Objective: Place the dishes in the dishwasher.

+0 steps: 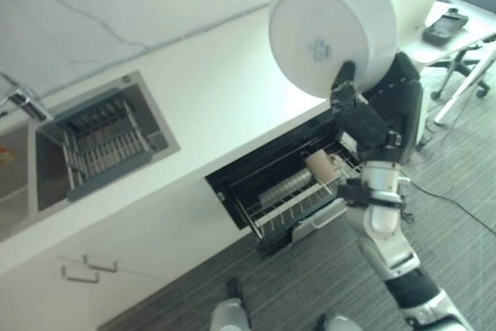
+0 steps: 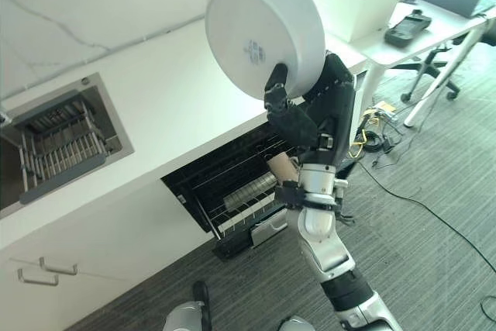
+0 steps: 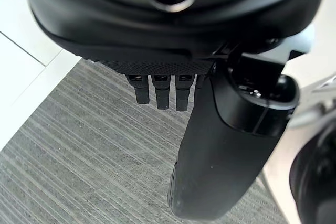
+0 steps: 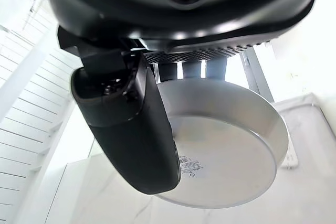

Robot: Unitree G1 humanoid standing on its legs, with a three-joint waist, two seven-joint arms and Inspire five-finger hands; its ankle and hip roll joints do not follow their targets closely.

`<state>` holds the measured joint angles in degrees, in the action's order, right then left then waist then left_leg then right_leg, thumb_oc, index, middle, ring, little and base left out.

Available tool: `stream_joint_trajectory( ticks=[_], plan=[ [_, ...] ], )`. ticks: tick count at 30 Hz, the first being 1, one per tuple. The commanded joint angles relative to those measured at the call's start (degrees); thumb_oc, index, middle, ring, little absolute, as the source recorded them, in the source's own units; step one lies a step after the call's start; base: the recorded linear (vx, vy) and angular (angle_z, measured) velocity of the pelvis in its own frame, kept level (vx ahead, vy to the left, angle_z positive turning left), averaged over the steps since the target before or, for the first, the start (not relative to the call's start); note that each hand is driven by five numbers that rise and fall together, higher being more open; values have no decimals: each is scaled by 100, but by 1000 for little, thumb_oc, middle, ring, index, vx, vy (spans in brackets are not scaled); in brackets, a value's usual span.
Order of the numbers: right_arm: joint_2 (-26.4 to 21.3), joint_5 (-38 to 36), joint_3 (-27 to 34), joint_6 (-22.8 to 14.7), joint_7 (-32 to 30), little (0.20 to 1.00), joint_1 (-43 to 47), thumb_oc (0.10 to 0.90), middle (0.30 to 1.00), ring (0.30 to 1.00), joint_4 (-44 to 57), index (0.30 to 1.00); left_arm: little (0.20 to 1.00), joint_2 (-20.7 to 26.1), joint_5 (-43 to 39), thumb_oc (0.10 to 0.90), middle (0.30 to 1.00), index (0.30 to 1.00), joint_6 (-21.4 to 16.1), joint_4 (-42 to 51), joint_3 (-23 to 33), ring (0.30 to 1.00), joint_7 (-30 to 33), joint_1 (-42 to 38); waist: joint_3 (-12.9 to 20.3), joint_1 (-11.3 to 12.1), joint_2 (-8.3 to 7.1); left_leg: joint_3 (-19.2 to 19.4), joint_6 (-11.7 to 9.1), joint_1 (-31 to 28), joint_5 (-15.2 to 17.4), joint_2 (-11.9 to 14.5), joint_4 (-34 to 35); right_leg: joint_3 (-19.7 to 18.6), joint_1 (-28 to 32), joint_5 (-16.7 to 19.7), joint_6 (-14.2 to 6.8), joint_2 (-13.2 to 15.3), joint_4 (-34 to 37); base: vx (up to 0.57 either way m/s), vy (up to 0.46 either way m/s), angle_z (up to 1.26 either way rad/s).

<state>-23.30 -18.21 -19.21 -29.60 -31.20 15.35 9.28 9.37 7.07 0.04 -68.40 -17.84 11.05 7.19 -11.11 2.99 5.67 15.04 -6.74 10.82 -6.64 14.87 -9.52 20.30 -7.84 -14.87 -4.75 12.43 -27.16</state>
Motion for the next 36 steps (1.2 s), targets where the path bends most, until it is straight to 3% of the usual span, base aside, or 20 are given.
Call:
stream_joint_trajectory(
  ticks=[1,5,8,12,15,36],
  plan=[
    [219,-62,410,-463,526,300,809,400,300,300,662,300,900,278,-154,800,900,900,1,38,-139,900,313,-354,-30,137,-343,-367,212,-114,1347,-568,-767,-258,148,618,-240,8,997,24,36,-40],
    [124,-380,430,-474,1030,300,645,400,300,300,551,300,900,246,-353,800,900,900,11,134,-201,900,310,-362,-69,124,-291,-868,137,-60,1250,-612,-767,-533,55,670,-207,-25,997,-36,103,-45],
    [11,16,526,-533,871,300,497,400,300,300,482,300,900,262,-89,800,900,900,-1,234,-240,900,216,-365,-73,-5,-221,-471,122,-41,1234,-441,-767,-321,17,724,-266,149,997,-108,154,-25],
    [-76,88,660,-567,1083,300,51,400,300,300,424,300,900,287,-24,800,900,900,-33,328,-243,900,247,-318,-106,-73,-227,-373,160,-132,1317,-470,-767,-251,98,751,-355,255,997,-20,119,45],
    [-206,30,739,-804,1453,300,-305,400,300,300,176,300,900,346,-8,800,900,900,21,345,-140,900,181,-322,-114,-65,-319,-378,224,-127,1381,-523,-767,-180,91,803,-424,327,997,1,55,36],
    [-1257,446,1375,-661,2576,300,-385,400,300,300,-1260,300,900,720,246,800,900,900,154,841,111,900,-46,-230,-273,80,-474,-565,219,-38,1347,-534,-767,-97,93,849,-444,267,997,-10,-14,4]
  ],
)
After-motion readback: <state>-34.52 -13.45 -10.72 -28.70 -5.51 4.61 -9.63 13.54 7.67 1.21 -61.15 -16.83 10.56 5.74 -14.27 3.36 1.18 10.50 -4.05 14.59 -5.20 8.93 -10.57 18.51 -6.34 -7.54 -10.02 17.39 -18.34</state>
